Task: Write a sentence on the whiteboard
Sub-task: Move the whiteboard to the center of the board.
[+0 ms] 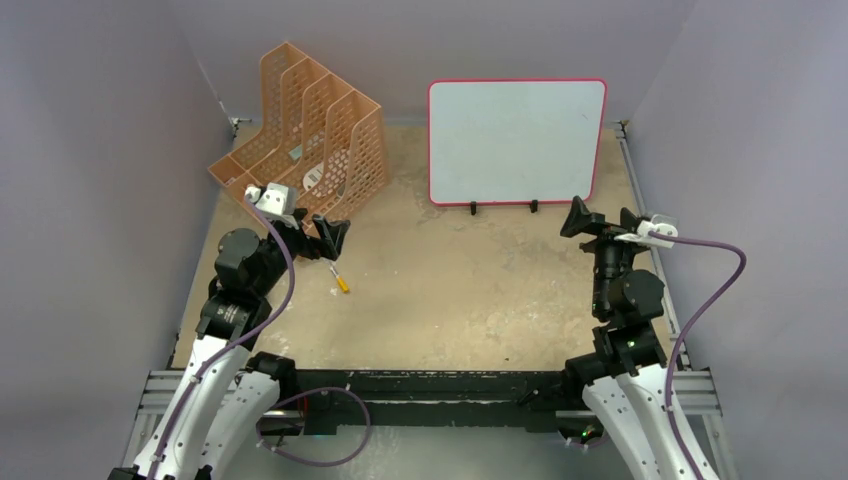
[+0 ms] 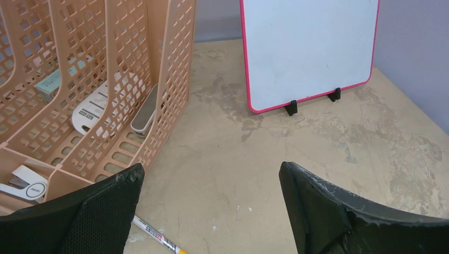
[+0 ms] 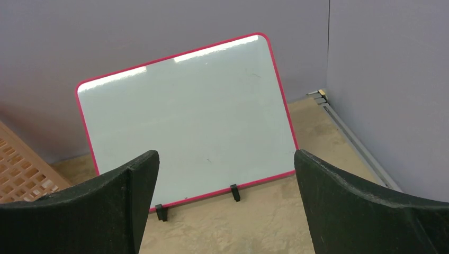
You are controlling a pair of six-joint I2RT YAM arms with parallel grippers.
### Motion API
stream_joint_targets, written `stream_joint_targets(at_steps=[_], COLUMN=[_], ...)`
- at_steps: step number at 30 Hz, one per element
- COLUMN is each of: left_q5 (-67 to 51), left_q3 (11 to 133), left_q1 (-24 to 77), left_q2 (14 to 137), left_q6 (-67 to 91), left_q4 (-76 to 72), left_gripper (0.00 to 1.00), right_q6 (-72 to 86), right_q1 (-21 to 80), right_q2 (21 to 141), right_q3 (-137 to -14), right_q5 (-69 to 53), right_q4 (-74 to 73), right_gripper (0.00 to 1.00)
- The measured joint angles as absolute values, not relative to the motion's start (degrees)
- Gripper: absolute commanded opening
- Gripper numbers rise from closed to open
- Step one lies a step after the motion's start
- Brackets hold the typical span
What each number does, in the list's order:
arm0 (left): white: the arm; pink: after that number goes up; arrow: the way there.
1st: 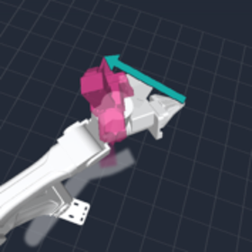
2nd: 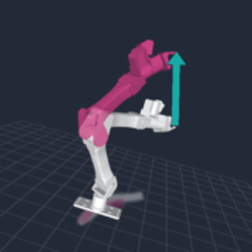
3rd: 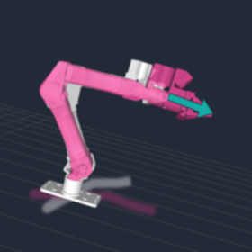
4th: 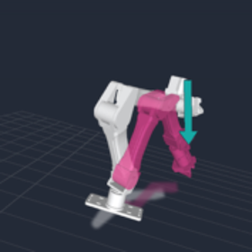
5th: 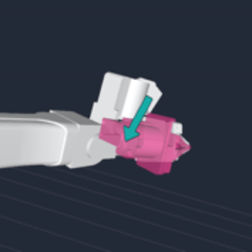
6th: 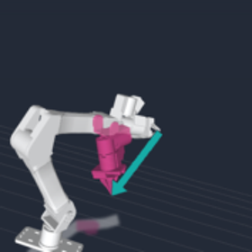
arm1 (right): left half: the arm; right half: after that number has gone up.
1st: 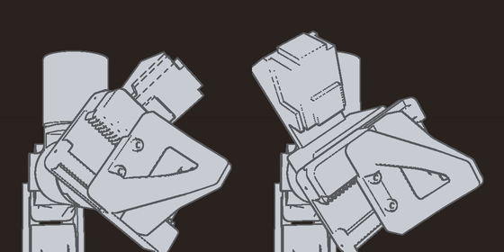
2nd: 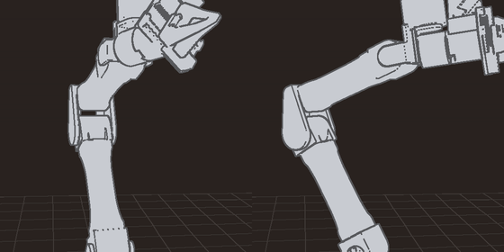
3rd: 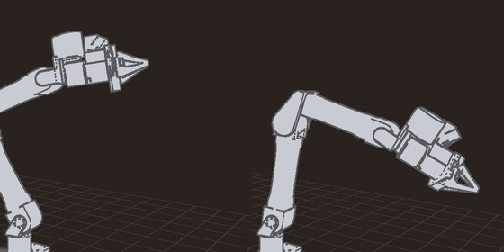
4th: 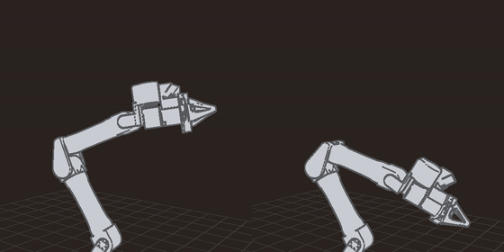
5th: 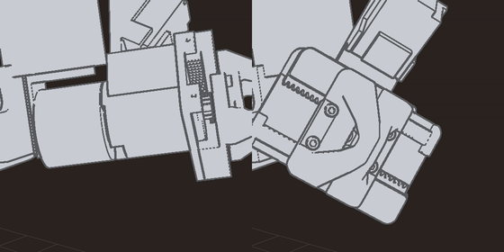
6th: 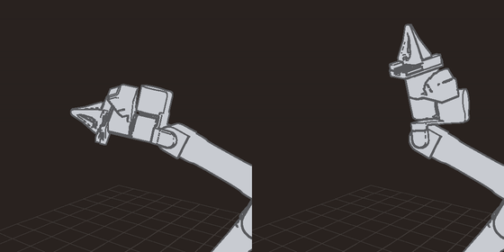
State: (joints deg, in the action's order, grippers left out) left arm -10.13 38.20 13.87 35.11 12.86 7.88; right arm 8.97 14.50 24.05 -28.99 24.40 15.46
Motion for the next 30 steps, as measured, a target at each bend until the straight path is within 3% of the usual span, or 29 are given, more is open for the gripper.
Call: stream_joint_targets(at_steps=[15, 30], left_q5=[-10.87, -13.08], left_q3=[38.2, 38.2], left_q1=[13.87, 13.87], left_q2=[34.74, 35.42], left_q6=[12.86, 12.64], left_q4=[7.86, 7.88], left_gripper=[0.99, 1.0], right_q6=[10.02, 15.07], right_q1=[14.5, 17.47], right_q2=[30.37, 59.57], right_q3=[-33.5, -43.9], right_q5=[22.94, 16.62], right_q4=[12.14, 5.8], right_gripper=[0.99, 0.92])
